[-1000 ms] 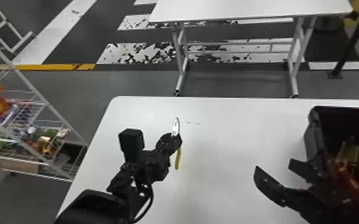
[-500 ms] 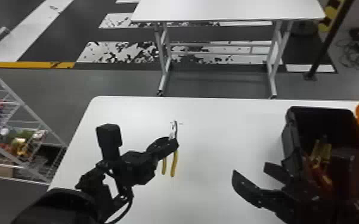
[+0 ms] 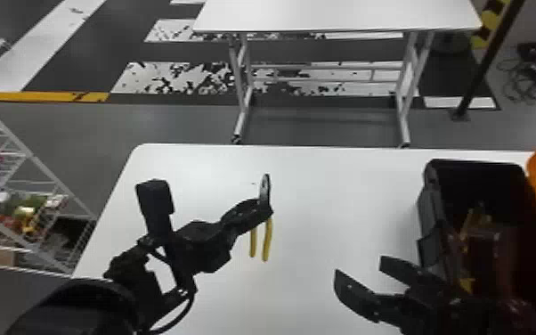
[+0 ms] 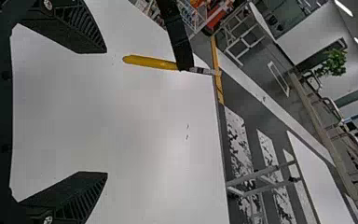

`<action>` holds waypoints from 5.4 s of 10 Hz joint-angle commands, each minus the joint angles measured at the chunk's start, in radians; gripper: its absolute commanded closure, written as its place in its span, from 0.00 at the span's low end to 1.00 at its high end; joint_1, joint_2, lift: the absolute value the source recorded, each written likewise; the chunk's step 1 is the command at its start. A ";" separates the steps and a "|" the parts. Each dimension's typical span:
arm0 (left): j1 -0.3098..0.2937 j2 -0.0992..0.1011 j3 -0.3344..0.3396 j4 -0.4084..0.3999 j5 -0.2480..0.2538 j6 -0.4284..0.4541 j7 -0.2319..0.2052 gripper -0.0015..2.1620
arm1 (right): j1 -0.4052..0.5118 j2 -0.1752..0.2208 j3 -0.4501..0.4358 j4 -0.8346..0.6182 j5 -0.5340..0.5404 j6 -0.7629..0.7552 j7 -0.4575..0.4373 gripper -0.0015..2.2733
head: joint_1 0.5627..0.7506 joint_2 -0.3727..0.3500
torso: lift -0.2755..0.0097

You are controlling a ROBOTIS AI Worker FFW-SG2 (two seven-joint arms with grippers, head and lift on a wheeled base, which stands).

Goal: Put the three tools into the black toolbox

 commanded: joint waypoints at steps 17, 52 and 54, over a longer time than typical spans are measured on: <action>-0.097 -0.168 0.027 0.009 0.030 0.433 -0.257 0.64 | -0.078 -0.132 -0.087 0.087 -0.196 0.148 0.106 0.03 | 0.70 0.39 | 0.79; 0.078 -0.161 0.348 -0.024 0.014 0.362 -0.176 0.01 | 0.046 -0.114 -0.061 -0.281 0.161 0.234 -0.253 0.99 | 0.70 0.67 | 0.79; 0.080 -0.156 0.343 0.000 0.013 0.329 -0.173 0.01 | 0.098 -0.086 -0.168 -0.339 0.103 0.231 -0.316 0.99 | 0.70 0.61 | 0.79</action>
